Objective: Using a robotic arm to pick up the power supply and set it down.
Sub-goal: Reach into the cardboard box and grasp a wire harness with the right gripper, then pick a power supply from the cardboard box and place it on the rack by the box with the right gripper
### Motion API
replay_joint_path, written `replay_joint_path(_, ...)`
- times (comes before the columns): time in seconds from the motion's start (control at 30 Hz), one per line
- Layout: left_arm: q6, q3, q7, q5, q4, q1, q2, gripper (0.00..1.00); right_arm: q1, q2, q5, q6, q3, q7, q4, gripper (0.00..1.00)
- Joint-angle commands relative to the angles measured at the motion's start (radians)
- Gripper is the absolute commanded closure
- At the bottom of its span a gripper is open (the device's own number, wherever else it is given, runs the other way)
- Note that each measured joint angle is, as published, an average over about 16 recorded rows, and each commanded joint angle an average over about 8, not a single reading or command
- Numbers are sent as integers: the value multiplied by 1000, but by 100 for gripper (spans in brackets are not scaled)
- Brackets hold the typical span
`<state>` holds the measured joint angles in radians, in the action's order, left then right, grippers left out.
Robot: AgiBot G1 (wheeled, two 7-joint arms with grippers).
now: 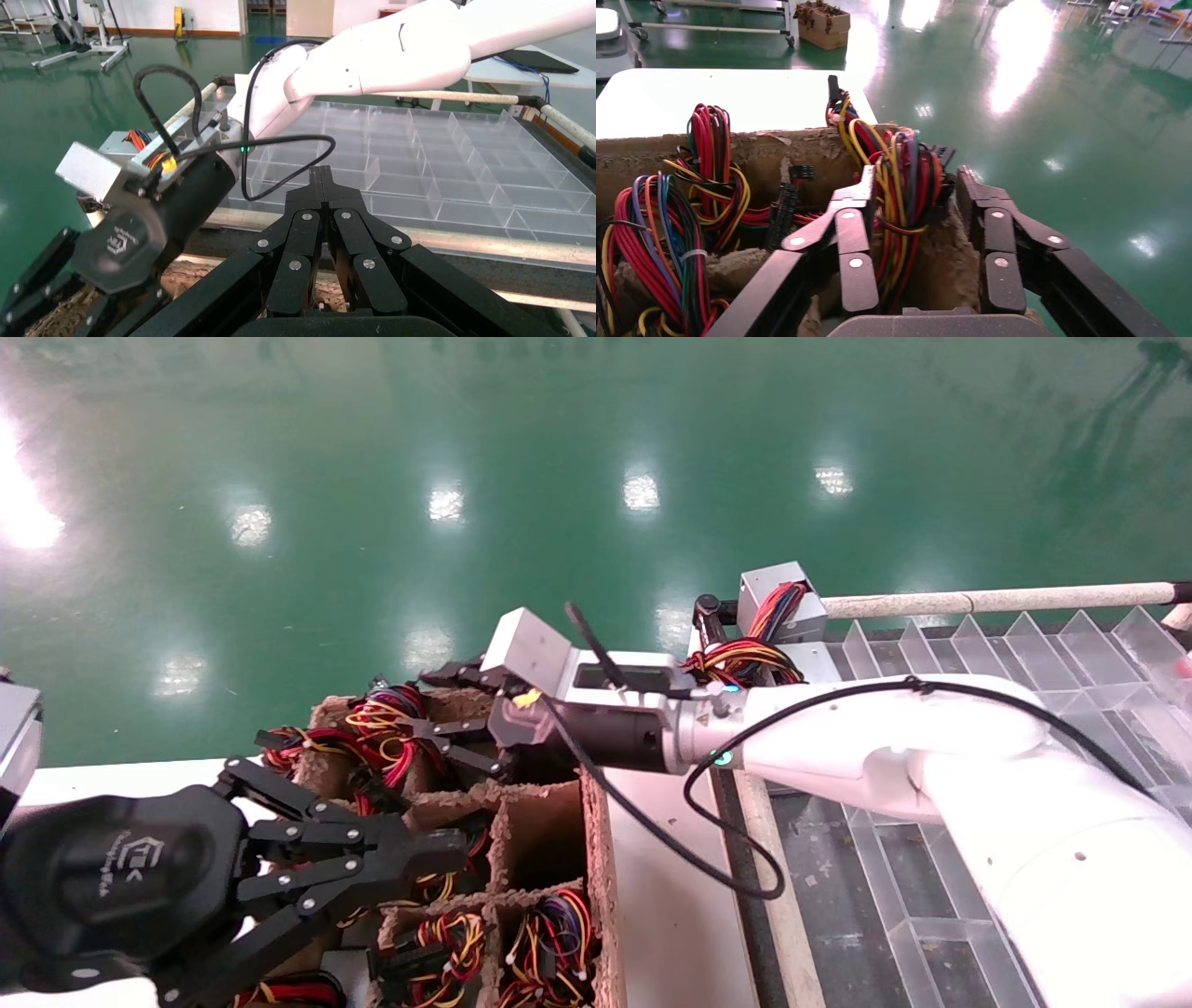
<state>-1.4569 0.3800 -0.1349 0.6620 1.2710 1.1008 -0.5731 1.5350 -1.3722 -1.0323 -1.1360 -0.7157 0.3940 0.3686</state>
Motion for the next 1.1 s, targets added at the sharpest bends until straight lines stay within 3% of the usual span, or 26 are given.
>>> replay_joint_path(0.03,0,0,0,0,0,0,0,100,-8,0,17,23,-27,-14,23,100)
replay_joint_path(0.67,0,0,0,0,0,0,0,100,-6,3,208,207,-280,-22,114,100)
replay_joint_path(0.87,0,0,0,0,0,0,0,100,9,8,288,198,-300,-9,92,100)
replay_joint_path(1.1,0,0,0,0,0,0,0,100,23,18,404,116,-275,-2,35,100)
